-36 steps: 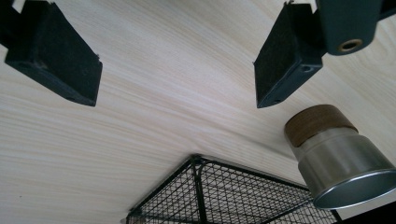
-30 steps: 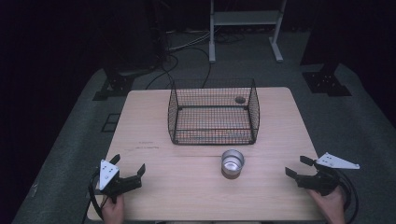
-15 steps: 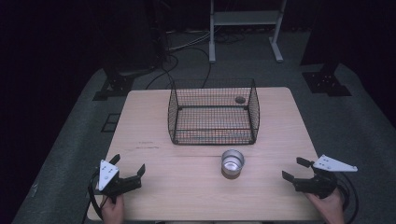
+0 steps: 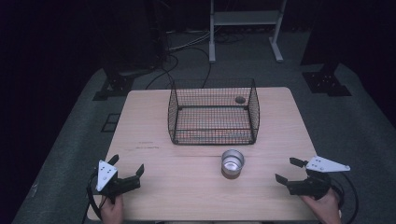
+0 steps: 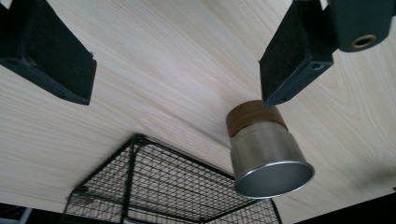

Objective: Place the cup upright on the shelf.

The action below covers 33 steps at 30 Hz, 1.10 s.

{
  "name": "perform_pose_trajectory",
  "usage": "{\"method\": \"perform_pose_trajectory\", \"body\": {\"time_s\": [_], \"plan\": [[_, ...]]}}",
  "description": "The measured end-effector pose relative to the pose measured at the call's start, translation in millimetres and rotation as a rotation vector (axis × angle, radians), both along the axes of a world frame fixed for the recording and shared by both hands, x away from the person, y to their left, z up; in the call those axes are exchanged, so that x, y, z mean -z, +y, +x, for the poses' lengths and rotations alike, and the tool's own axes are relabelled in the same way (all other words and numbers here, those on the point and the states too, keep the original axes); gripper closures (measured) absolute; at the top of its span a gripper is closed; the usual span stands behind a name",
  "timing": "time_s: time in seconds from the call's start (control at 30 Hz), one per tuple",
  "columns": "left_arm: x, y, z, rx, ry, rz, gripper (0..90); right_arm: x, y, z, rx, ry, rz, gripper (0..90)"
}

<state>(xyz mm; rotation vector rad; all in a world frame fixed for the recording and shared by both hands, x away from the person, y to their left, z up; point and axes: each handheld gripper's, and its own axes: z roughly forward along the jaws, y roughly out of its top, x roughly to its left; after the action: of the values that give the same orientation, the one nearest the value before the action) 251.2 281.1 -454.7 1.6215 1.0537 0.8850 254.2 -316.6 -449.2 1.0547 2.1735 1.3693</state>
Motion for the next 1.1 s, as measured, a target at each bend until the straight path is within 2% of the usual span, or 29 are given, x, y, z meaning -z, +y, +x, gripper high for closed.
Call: {"method": "perform_pose_trajectory", "body": {"time_s": [0.4,0.73,1.1], "plan": [[-0.4,0.5,-0.3,-0.002,-0.005,-0.003,0.0,-10.3,24.4,-0.5,-0.076,-0.007,-0.036,7.7],[-0.7,0.5,-0.3,-0.002,-0.005,-0.002,0.0,-14.3,41.4,-0.7,-0.11,-0.003,-0.061,3.0],[-1.2,1.5,-1.4,-0.006,-0.007,-0.003,0.0,-12.7,59.9,2.2,-0.133,0.015,-0.074,2.1]]}}
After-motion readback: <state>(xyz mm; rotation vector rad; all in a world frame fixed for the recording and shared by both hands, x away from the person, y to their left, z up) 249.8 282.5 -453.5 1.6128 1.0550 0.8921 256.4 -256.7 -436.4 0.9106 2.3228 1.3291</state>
